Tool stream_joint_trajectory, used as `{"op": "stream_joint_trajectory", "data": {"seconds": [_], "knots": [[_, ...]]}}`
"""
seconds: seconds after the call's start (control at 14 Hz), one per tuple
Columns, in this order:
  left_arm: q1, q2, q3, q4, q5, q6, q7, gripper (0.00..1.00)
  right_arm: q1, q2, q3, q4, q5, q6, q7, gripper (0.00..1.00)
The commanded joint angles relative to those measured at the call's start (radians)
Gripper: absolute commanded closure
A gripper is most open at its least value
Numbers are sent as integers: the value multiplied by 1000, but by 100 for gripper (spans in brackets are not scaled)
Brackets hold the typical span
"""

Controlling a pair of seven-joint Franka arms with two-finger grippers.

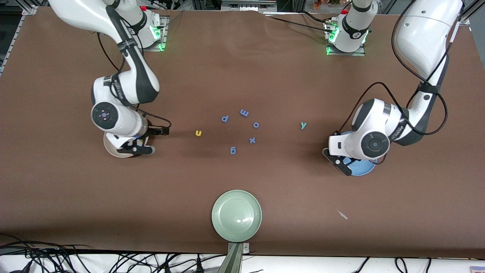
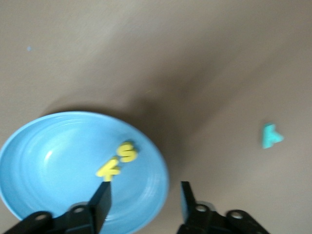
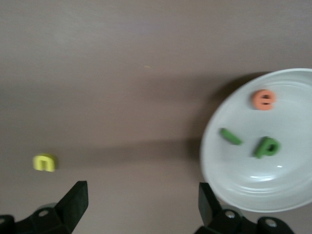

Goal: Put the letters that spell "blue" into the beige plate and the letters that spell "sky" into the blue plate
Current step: 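Place the p in the cream plate while the left gripper places the s, then grasp the yellow n with the right gripper while the left gripper grasps the y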

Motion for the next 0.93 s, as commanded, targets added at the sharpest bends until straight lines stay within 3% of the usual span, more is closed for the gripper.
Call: {"op": "stream_joint_trajectory", "data": {"seconds": [0.0,0.29,0.64,0.86], "knots": [[7,-42,-73,-42,-17,-27,-143,0,21,3,43,-5,9,73,110,0],[2,-49,-134,-131,-35,27,-341,0,133,67,44,-18,8,186,262,0],[-4,-92,-147,-388,-20,336,-452,0,181,124,44,-71,8,361,321,0],[4,-85,-145,-435,17,415,-455,2,192,131,42,-110,6,404,319,0]]}}
